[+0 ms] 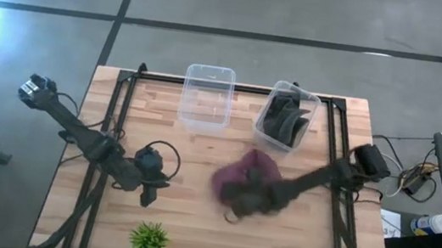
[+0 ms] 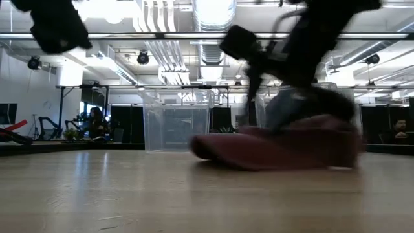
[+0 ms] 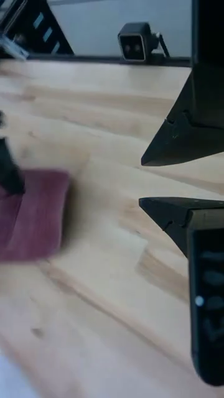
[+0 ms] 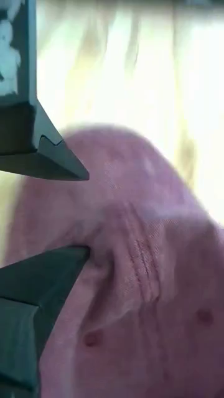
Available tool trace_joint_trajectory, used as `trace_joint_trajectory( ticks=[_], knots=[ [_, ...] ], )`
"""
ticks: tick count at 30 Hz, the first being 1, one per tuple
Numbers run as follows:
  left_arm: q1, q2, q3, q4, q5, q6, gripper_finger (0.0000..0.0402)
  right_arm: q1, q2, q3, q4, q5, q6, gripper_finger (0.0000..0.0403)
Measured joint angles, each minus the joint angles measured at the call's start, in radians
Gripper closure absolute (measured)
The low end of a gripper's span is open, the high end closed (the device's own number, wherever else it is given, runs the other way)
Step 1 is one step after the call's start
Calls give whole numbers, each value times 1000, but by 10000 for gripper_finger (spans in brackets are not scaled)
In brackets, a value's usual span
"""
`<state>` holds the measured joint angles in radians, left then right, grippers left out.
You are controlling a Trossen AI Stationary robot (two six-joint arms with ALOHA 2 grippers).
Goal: Pick & Place hat
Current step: Put the red cap into the left transparent bin
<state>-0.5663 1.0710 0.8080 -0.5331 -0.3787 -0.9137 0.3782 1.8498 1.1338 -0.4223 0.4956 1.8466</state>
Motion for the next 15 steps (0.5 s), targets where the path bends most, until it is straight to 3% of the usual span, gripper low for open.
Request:
trace_joint_trajectory(
  ticks=[4, 7, 12, 15],
  knots=[
    [0, 0, -83, 82, 3, -102, 317, -97, -6, 15, 300, -10, -266, 225],
    [0, -2, -140, 178, 0, -191, 317, -119, -16, 53, 342, 9, -318, 225],
    [2, -2, -248, 320, -38, -386, 317, -106, -44, 146, 70, 27, -318, 226],
    [2, -5, -324, 411, -112, -498, 317, -90, -34, 181, -110, -26, -251, 227]
  ],
)
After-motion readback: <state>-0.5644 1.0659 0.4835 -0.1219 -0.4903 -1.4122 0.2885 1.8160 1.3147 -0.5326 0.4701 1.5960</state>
